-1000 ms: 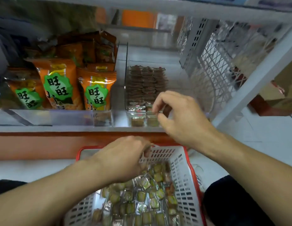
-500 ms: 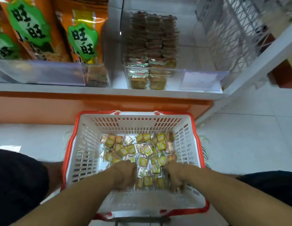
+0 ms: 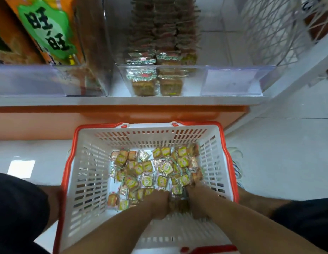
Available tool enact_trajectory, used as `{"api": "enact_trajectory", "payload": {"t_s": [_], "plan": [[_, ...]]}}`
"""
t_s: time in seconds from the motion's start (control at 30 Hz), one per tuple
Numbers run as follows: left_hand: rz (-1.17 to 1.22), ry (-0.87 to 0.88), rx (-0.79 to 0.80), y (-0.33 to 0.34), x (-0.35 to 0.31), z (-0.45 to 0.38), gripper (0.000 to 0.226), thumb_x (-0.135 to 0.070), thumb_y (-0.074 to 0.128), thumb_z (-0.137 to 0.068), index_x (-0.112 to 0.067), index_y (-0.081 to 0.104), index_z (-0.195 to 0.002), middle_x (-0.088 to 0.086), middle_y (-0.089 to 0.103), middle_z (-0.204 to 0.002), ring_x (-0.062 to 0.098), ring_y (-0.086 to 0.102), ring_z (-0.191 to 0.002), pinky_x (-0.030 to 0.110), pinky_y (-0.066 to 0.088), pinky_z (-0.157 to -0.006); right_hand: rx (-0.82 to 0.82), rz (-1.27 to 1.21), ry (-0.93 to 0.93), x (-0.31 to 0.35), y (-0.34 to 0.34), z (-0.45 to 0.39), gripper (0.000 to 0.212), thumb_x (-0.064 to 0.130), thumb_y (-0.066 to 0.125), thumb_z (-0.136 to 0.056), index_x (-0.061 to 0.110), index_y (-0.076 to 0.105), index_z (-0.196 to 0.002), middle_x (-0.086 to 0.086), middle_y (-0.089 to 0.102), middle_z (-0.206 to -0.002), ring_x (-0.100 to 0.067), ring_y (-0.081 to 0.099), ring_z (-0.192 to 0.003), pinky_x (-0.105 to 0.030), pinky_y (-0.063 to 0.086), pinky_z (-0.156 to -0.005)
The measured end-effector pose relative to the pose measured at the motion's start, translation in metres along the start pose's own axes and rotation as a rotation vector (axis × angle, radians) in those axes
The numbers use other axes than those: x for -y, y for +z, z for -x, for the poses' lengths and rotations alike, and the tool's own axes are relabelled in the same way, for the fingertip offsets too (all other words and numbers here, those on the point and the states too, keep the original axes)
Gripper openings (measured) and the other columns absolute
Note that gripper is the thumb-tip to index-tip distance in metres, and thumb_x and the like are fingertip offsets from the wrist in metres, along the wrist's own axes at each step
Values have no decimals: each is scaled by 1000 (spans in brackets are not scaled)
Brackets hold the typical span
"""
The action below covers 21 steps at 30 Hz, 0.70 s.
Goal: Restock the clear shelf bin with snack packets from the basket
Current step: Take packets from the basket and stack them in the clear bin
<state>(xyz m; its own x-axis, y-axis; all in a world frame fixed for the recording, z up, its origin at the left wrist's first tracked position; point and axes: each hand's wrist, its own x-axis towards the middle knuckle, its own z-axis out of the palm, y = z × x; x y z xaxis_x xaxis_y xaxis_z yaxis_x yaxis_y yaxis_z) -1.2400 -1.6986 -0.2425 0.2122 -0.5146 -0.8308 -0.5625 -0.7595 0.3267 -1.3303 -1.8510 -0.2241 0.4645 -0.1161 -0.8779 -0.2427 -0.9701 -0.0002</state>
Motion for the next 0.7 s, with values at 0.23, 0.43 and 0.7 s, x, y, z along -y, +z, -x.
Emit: {"api": "enact_trajectory", "payload": {"t_s": [0.23,0.43,0.7], "plan": [[106,24,145,9,9,2,43,-6,49,-101,-14,45,-143,19,62,-130,34,62,-118,36,49,-86,-11,86,58,18,2,-1,64,27,58,-97,-1,35,-149,-33,34,-150,-46,40,-135,-50,49,-102],[307,2,31,-8,11,13,33,-18,53,-101,-13,55,-133,16,65,-128,33,64,-114,40,55,-92,16,11,-20,14,-16,8,47,21,70,-89,5,58,-131,-21,54,-134,-36,56,-122,-45,52,-95],[663,-22,-55,-103,1,50,19,-26,54,-98,-17,57,-82,-1,51,-68,11,47,-50,23,40,-47,21,-70,-116,8,-123,72,45,11,86,-73,8,65,-112,-9,66,-113,-24,59,-91,-30,51,-77]]}}
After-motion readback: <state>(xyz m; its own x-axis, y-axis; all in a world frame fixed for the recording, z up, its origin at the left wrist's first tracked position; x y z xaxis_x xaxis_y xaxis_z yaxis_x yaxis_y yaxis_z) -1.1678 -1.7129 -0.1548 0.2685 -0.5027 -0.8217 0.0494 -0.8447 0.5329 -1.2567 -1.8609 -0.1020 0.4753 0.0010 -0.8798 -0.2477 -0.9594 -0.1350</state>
